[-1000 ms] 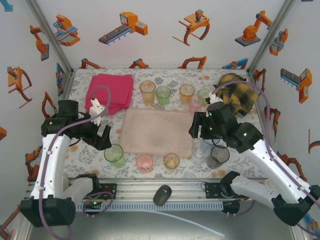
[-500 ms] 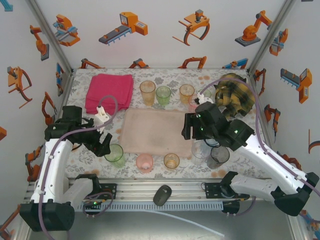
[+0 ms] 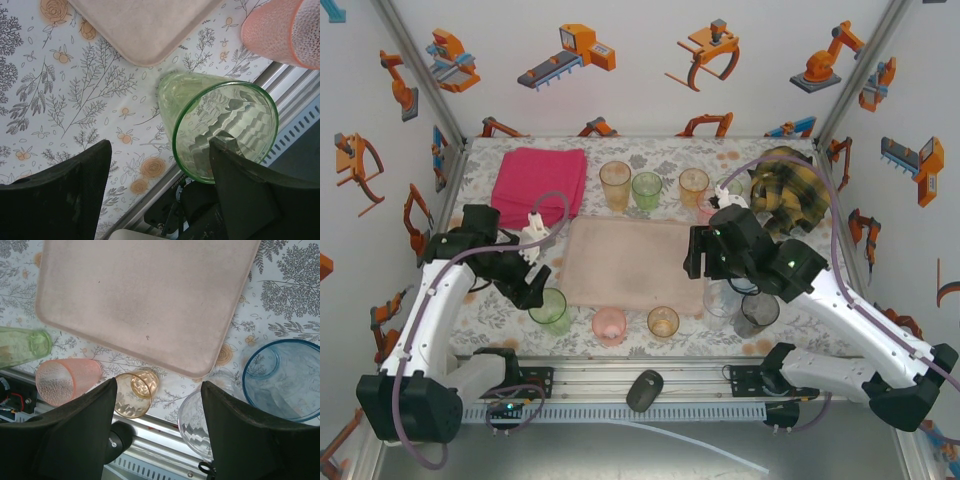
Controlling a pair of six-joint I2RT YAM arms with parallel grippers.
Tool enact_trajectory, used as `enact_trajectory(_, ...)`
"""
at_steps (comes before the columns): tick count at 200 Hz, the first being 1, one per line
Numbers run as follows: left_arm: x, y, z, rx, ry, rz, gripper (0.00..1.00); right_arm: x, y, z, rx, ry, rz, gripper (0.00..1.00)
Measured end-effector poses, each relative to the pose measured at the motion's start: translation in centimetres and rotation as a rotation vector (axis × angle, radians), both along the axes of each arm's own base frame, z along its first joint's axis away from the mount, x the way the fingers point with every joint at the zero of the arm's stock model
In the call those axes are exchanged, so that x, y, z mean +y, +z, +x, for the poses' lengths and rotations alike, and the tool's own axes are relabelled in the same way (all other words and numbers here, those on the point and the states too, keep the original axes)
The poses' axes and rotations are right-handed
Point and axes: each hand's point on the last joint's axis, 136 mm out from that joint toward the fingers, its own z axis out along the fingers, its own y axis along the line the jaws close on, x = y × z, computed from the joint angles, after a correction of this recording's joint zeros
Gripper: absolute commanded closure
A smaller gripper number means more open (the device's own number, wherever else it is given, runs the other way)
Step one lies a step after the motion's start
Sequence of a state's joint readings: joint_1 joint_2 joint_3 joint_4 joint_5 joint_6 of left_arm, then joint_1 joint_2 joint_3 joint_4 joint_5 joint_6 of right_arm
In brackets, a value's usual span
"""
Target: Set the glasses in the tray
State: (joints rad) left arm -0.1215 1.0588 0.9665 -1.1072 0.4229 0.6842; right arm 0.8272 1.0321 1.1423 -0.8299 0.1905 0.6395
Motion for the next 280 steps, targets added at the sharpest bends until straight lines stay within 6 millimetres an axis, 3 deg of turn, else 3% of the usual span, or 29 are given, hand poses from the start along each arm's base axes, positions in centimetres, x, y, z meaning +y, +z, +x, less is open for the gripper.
enact_trajectory(72, -0.5, -2.0, -0.3, -0.018, -0.052, 0.074, 0.30, 0.1, -0.3, 0.2, 0.001, -0.006, -0.007, 0.37)
enact_trajectory(280, -1.1, -2.0, 0.0, -0.058, -0.077, 0.110, 0.38, 0.0, -0.3, 0.4, -0.004, -0.011, -0.010, 0.36)
